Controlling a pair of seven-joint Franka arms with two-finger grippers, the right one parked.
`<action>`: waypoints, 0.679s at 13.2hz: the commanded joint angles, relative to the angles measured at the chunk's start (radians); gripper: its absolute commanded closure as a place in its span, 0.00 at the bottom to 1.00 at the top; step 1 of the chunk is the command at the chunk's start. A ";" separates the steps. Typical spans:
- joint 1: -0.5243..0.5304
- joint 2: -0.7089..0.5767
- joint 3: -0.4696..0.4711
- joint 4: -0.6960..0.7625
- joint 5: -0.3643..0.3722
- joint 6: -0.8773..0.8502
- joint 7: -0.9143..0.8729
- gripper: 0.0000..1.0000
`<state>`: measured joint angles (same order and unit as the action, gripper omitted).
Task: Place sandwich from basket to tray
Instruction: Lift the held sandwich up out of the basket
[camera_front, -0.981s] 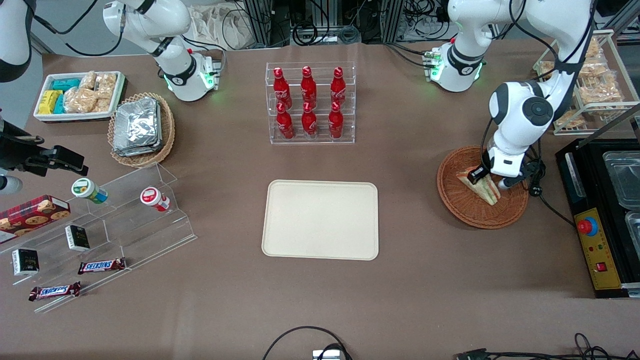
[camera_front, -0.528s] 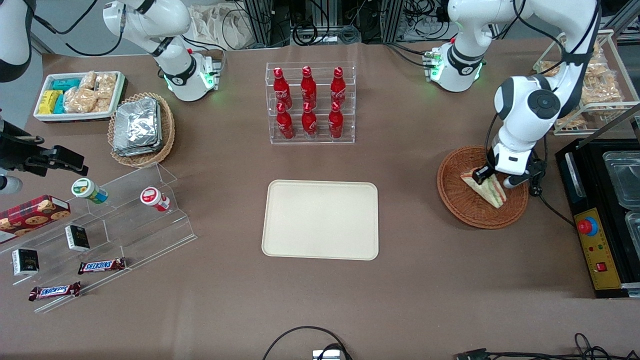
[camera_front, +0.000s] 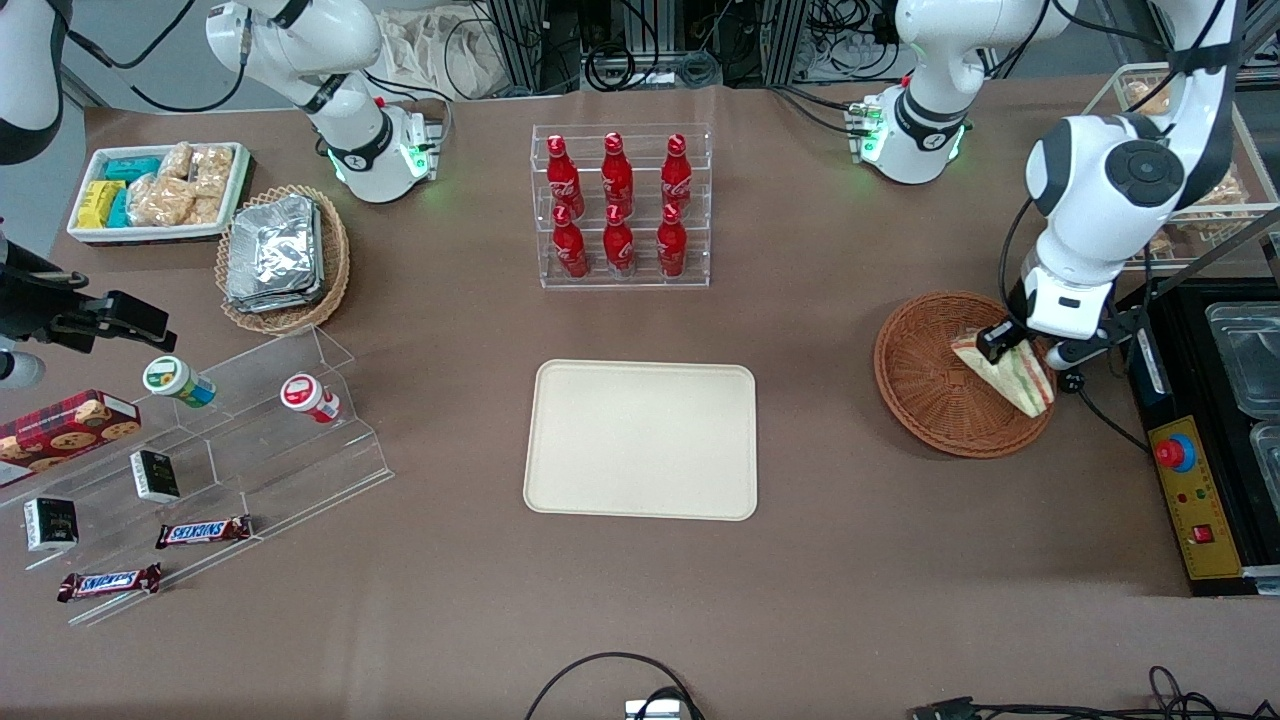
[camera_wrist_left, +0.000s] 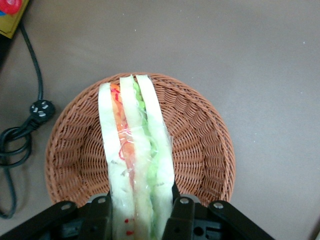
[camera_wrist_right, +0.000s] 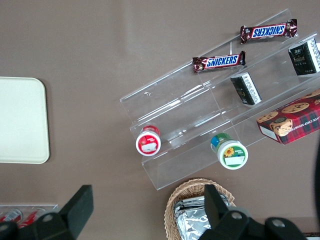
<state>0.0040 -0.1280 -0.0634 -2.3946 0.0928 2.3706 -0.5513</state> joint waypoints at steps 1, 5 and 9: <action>-0.015 0.001 -0.035 0.165 -0.010 -0.190 -0.010 0.63; -0.056 0.033 -0.085 0.319 -0.039 -0.330 -0.090 0.63; -0.056 0.082 -0.176 0.399 -0.041 -0.332 -0.177 0.64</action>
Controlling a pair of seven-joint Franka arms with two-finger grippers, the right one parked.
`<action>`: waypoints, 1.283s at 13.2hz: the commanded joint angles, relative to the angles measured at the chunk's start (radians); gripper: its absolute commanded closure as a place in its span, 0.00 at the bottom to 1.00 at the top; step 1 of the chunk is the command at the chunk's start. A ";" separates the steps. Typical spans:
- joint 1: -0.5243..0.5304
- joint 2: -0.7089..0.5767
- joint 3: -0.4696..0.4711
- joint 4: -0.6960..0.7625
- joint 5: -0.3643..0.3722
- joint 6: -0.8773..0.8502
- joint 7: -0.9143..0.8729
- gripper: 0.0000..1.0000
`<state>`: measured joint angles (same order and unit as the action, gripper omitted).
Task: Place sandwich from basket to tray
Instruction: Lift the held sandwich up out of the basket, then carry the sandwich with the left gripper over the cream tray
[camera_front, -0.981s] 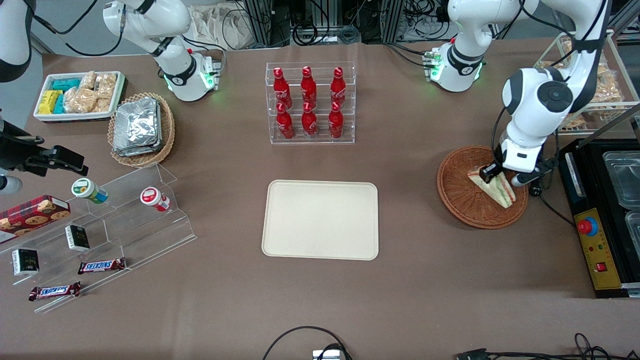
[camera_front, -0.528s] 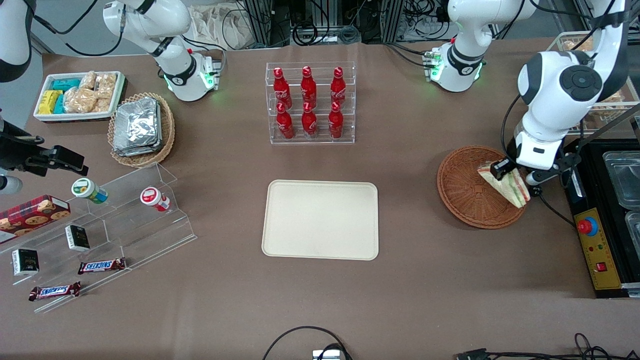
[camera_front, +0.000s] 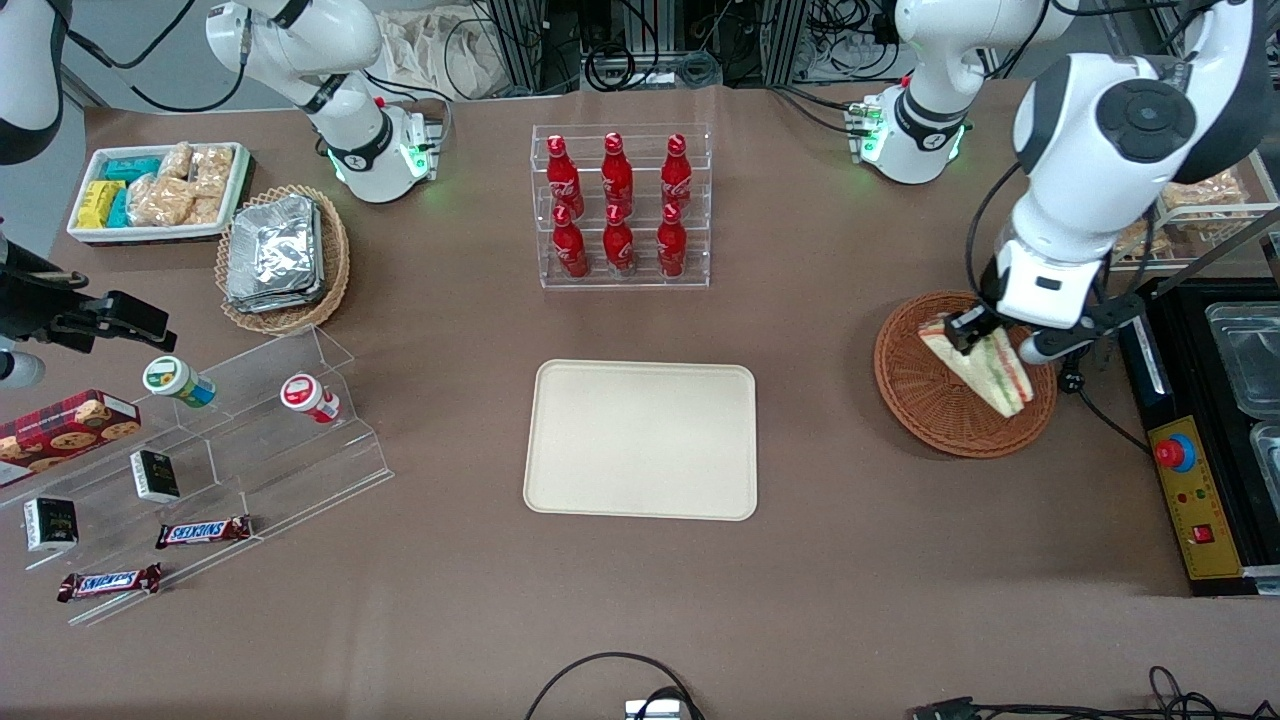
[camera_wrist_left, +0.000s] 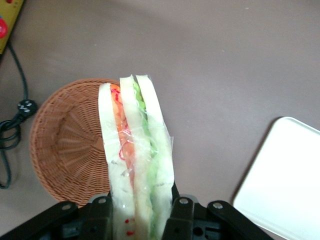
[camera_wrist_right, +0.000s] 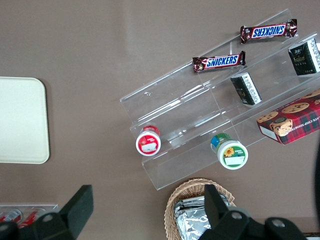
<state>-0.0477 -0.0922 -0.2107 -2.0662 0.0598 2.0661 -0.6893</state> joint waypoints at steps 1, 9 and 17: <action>-0.004 0.067 -0.050 0.098 -0.006 -0.027 -0.076 0.64; -0.004 0.196 -0.191 0.219 0.006 -0.023 -0.124 0.68; -0.006 0.333 -0.305 0.241 0.041 0.086 0.158 0.58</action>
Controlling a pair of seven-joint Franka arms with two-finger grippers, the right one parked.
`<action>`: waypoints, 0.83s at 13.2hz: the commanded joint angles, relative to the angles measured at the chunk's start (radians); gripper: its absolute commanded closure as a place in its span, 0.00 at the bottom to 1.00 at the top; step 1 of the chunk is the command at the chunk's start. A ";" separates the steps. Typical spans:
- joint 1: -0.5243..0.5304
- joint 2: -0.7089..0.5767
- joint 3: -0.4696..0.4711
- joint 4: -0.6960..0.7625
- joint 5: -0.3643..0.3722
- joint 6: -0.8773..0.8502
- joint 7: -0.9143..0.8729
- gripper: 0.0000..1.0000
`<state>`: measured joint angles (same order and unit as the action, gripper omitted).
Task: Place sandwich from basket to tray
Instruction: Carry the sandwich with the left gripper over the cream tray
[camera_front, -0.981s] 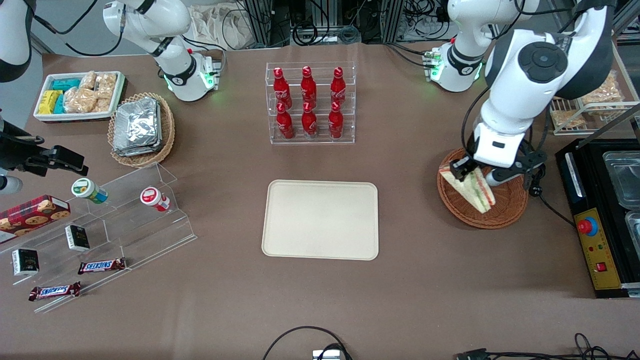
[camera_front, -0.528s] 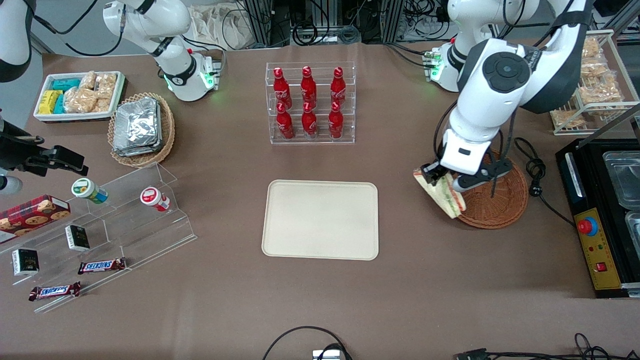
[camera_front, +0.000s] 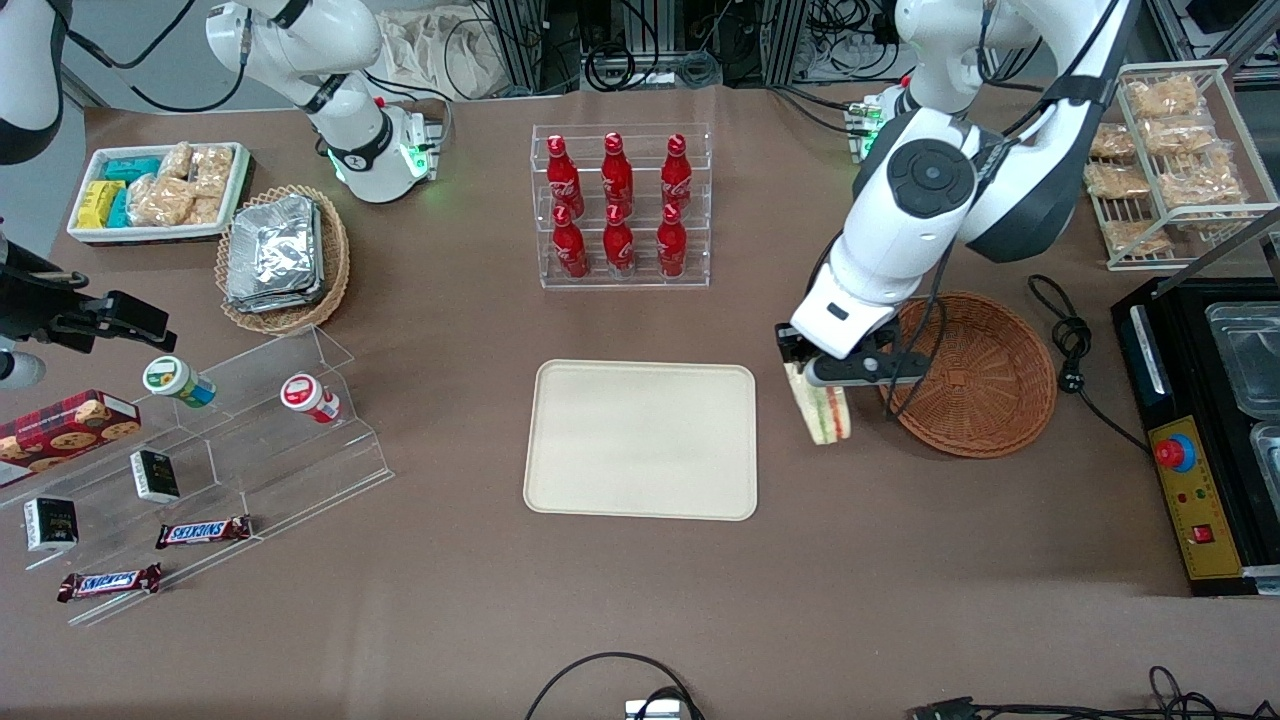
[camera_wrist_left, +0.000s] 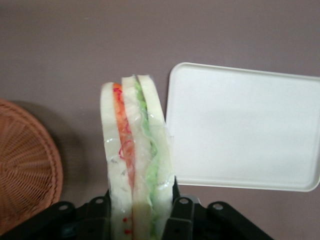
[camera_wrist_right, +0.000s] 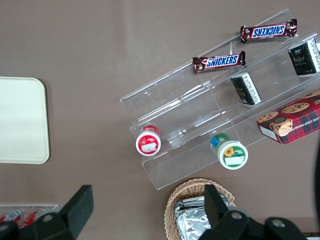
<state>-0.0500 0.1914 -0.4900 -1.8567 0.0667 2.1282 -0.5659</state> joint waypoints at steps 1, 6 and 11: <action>-0.004 0.068 -0.045 0.028 0.071 0.029 0.035 0.59; -0.039 0.157 -0.084 0.027 0.120 0.101 0.018 0.66; -0.085 0.279 -0.082 0.033 0.276 0.182 -0.113 0.68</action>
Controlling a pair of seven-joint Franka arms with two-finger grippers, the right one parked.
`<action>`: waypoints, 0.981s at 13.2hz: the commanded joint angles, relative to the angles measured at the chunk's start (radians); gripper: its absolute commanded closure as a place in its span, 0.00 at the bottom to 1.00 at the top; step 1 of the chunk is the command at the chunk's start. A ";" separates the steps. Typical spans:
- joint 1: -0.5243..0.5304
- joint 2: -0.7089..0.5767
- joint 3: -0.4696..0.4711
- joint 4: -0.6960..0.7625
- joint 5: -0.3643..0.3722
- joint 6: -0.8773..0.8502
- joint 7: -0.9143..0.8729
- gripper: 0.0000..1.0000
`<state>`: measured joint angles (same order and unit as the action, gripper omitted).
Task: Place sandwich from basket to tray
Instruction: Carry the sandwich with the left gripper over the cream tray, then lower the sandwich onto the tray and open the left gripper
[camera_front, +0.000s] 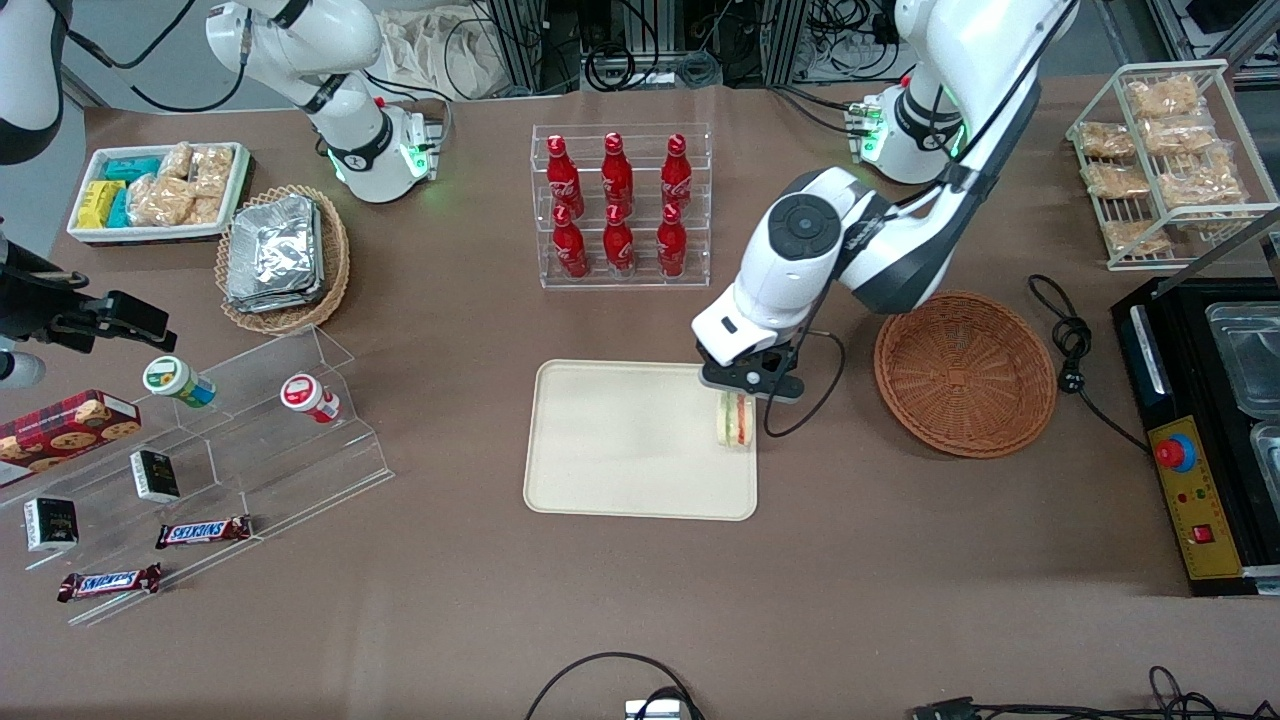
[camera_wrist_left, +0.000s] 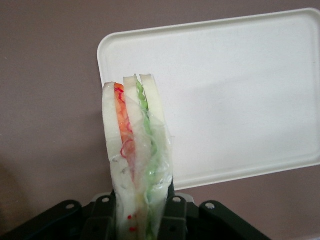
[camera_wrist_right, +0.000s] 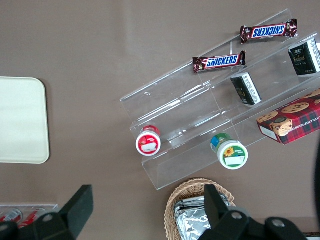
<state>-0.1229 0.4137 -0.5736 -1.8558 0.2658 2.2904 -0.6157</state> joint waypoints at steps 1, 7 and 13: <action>-0.014 0.080 0.001 0.032 0.101 0.030 -0.073 0.68; -0.052 0.204 0.001 0.076 0.184 0.064 -0.079 0.67; -0.058 0.270 0.003 0.127 0.208 0.064 -0.082 0.66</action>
<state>-0.1688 0.6524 -0.5731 -1.7671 0.4368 2.3615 -0.6716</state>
